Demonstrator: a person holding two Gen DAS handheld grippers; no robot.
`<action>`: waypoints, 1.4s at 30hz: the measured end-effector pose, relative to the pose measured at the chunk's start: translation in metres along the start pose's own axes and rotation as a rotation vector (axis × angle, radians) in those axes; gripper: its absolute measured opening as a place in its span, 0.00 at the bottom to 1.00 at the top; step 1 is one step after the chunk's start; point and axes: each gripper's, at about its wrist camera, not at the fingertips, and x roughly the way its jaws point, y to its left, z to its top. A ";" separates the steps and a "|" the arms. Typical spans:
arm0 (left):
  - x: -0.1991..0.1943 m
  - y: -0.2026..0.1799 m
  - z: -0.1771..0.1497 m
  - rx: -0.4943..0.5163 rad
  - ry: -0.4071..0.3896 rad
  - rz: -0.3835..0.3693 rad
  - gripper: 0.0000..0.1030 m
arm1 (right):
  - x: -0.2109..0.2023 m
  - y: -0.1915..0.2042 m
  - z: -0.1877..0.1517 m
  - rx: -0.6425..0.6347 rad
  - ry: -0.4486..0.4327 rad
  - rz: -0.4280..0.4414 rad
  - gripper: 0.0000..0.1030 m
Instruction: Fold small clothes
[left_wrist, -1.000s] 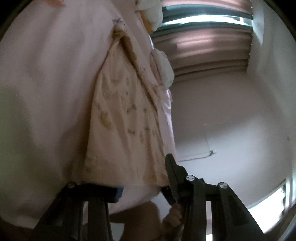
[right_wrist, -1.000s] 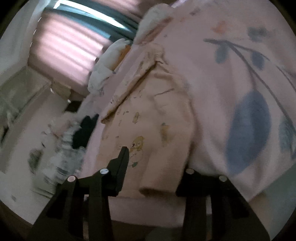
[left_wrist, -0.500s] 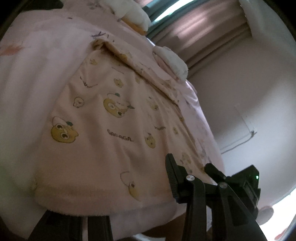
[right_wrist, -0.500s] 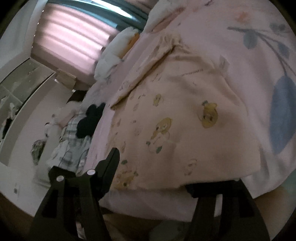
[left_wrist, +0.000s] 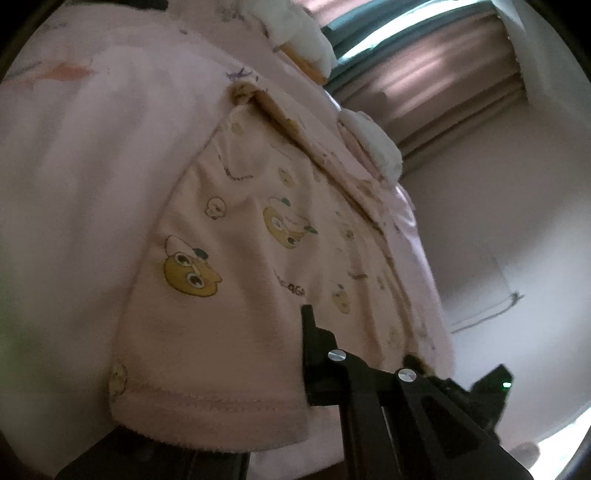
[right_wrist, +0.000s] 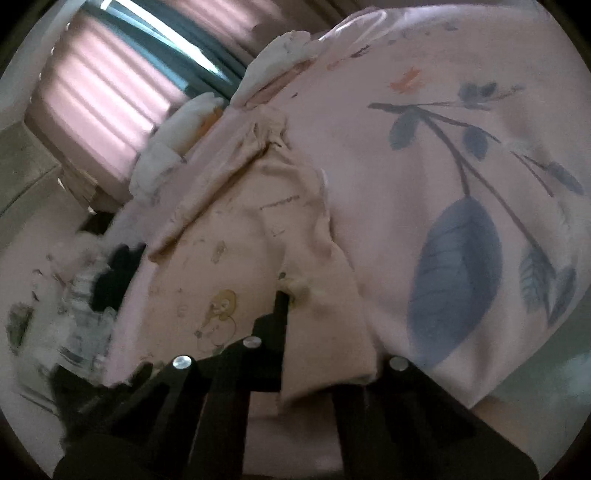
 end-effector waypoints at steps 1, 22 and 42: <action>0.002 -0.002 -0.001 0.003 -0.005 0.007 0.05 | -0.001 0.001 0.000 -0.007 -0.007 -0.010 0.00; 0.002 -0.002 0.002 0.046 -0.013 0.044 0.05 | 0.001 -0.004 0.003 -0.043 0.004 0.001 0.00; 0.000 -0.003 0.001 0.131 -0.038 0.060 0.06 | 0.005 0.017 -0.004 -0.182 -0.026 -0.102 0.00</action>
